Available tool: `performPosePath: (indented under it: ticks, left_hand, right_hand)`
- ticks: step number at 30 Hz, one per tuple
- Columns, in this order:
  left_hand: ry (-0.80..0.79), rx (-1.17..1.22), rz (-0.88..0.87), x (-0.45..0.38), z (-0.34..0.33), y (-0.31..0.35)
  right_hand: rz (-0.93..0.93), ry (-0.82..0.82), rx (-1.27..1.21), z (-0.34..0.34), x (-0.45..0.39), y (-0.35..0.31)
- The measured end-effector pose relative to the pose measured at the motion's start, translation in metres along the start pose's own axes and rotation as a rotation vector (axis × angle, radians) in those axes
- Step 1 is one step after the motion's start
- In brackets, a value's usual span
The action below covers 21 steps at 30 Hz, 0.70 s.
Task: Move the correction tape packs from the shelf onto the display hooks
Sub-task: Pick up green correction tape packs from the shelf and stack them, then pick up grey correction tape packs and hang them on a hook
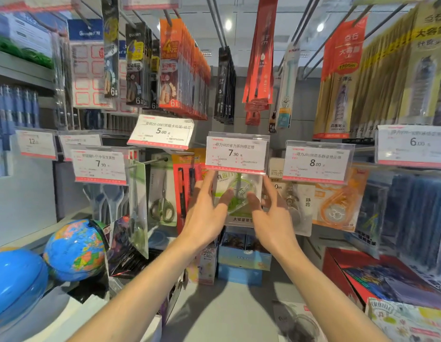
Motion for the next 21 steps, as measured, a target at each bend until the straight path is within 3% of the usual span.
performPosePath:
  ticks: [4,14,21]
  left_hand:
    - [-0.013,-0.04,-0.06,0.02,0.01,0.001]
    - [-0.065,-0.041,0.031,0.087,0.039,-0.004]
    - [-0.354,-0.056,0.115,0.108,0.014,-0.038]
  right_hand:
    - [0.001,0.013,-0.091,0.013,0.009,-0.001]
    - [-0.094,0.086,-0.264,0.053,0.07,0.007]
    - [-0.177,0.156,-0.198,0.066,0.13,0.035]
Point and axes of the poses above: each hand's wrist, its own x-axis away from the middle knuckle, its own z-axis out of the back of the hand, y = z × x, the point moved 1 cm from there along -x, towards the middle knuckle, and after that the axes turned 6 degrees about z, right-handed, at the moved point
